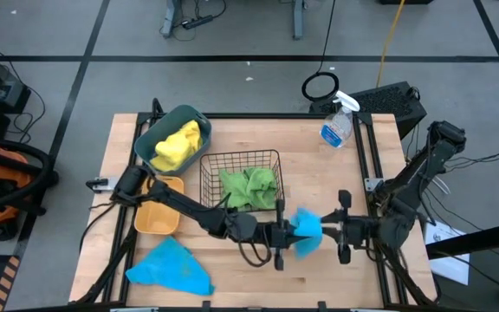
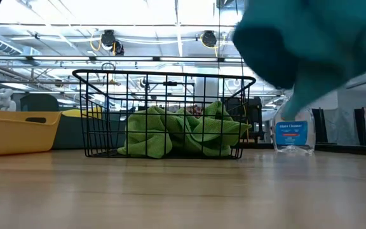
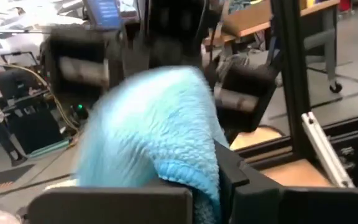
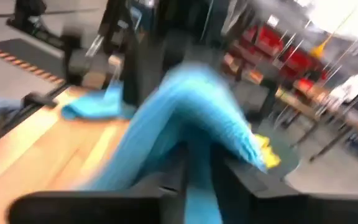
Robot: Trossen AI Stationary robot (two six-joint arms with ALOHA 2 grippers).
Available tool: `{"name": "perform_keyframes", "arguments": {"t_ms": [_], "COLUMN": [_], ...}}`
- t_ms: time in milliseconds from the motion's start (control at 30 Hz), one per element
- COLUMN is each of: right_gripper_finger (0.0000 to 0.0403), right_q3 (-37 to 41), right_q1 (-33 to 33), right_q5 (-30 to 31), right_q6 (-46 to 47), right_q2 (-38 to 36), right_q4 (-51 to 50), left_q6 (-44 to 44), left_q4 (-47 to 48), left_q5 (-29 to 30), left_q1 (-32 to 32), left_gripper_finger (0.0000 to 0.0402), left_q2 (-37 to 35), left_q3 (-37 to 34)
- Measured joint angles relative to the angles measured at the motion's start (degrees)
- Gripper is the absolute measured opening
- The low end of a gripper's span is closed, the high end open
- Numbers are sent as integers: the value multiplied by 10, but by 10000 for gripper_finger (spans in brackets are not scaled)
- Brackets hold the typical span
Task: Sort microfiber towel by color & place in baskets
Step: Put the top blue microfiber towel into the yellow bin
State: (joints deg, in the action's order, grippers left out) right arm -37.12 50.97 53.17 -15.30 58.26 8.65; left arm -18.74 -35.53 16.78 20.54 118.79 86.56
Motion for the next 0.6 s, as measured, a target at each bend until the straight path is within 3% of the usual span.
{"name": "perform_keyframes", "arguments": {"t_ms": [167, 333, 467, 600], "right_gripper_finger": [138, 202, 236, 258], "right_q3": [0, 0, 0, 0], "right_q1": [25, 50, 56, 52], "right_q5": [-34, -56, -53, -50], "right_q6": [197, 355, 379, 334], "right_q2": [0, 0, 0, 2], "right_q4": [-162, -258, -276, -220], "left_q6": [-11, -12, -12, -11], "left_q4": [53, 120, 140, 154], "left_q5": [44, 61, 73, 78], "left_q1": [17, 39, 57, 64], "left_gripper_finger": [14, 7, 7, 7], "left_q2": [-28, -46, -46, -46], "left_q3": [0, 0, 0, 0]}}
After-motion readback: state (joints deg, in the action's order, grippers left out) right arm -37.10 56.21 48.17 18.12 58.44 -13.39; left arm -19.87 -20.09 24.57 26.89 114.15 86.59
